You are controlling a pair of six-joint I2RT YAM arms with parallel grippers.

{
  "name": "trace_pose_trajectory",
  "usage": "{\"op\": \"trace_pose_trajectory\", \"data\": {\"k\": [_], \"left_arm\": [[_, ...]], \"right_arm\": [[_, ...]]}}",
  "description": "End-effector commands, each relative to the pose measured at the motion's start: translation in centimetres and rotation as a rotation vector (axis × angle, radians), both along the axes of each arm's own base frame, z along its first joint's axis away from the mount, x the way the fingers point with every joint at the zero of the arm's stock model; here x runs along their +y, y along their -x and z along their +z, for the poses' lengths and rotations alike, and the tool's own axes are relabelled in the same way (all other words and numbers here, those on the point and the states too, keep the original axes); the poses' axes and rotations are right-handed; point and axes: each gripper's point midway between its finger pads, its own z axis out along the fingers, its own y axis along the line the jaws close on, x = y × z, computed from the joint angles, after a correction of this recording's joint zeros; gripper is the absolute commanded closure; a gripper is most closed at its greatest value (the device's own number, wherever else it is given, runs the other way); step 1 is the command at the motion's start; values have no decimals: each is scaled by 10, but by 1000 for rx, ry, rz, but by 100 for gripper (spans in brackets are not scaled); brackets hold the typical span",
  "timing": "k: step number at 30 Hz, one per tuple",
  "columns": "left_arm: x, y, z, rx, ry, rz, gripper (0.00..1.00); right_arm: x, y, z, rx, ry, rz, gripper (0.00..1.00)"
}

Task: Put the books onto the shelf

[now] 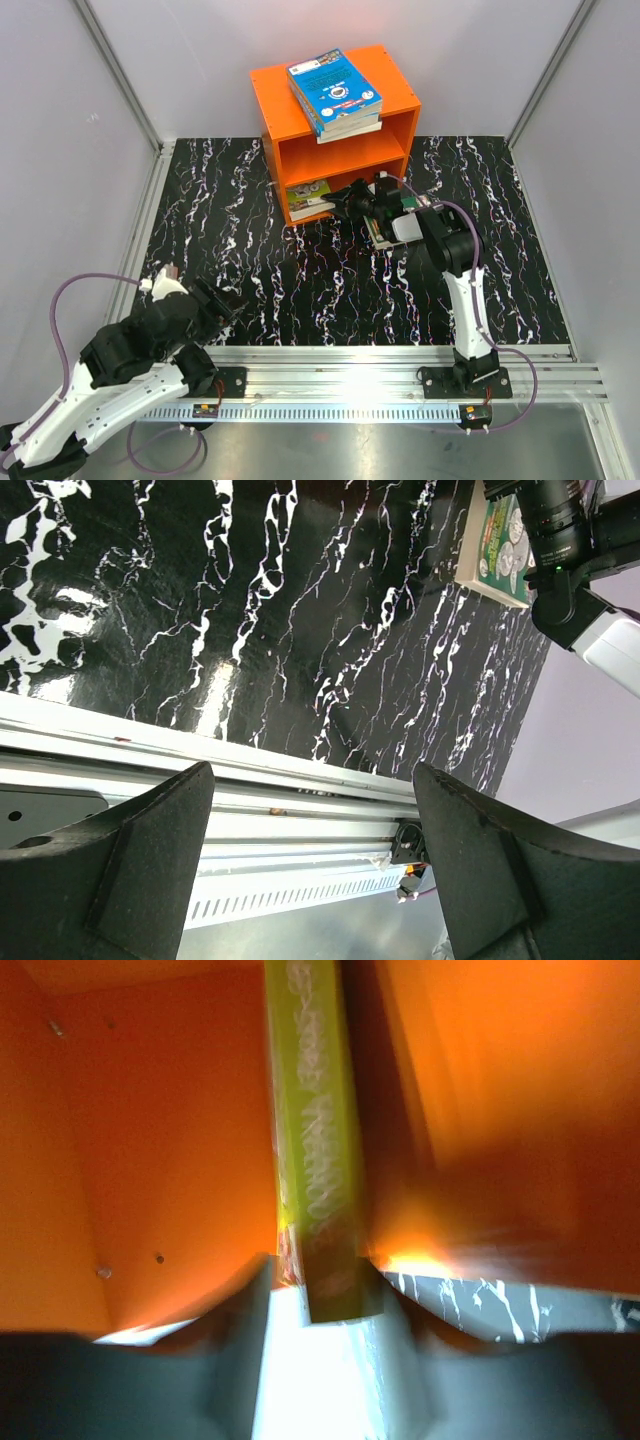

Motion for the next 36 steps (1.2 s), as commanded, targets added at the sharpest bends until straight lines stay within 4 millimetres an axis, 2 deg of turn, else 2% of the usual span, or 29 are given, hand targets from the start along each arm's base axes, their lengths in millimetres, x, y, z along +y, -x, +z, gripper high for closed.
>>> {"op": "trace_pose_trajectory", "data": {"k": [1,2,4,6,7,9,10,12,13,15,16,18,19,21,22,24,25,27,28,29,30,31,33,36], "left_arm": [[6,-3,4,-26,7,32,17],[6,-3,3,-26,7,32,17],[7,-3,4,-29,7,34,17],[7,-3,3,-30,7,32,16],[7,-3,3,-31,4,29,16],[6,-4,4,-38,7,26,16],[6,-4,4,-42,6,22,16],[4,-5,5,-49,7,19,16],[4,-5,5,-52,6,15,16],[3,-6,7,-59,7,11,15],[4,-6,7,-62,3,9,15],[3,-6,8,-70,8,6,15],[2,-6,8,-75,7,-1,15],[1,-7,8,-82,6,-8,15],[0,-7,8,-85,7,-13,15],[-2,-8,6,-92,11,-19,15],[-3,-7,6,-93,17,-29,15],[-7,-9,4,-98,26,-37,15],[-9,-8,2,-95,29,-48,15],[-11,-8,2,-97,35,-53,15],[-14,-9,3,-103,43,-60,15],[-16,-8,0,-97,45,-69,15],[-19,-9,0,-101,54,-75,15],[-22,-9,-2,-99,62,-83,15]], "right_arm": [[33,20,-3,13,-14,97,46],[32,21,-5,18,-10,96,28],[32,23,-1,11,5,104,15],[29,25,1,13,24,104,9],[29,27,8,-6,29,106,8],[25,33,8,1,40,107,7],[23,35,18,-15,36,104,7],[19,46,15,3,53,108,5],[17,49,26,-18,54,107,5],[9,63,18,15,85,107,4],[6,67,32,-15,92,106,4],[-5,86,22,23,134,109,4],[-10,90,41,-28,152,97,4],[-27,109,28,0,228,77,4],[-35,114,49,-40,235,60,4],[-51,134,40,8,303,52,3],[-62,136,58,-43,325,26,2],[-84,149,49,1,407,3,0],[-98,148,63,-18,421,-37,0],[-109,152,62,-3,452,-58,0],[-130,160,47,72,536,-95,0],[-142,163,53,70,559,-131,0],[-178,168,39,156,625,-221,0],[-212,170,28,244,650,-307,0]]}}
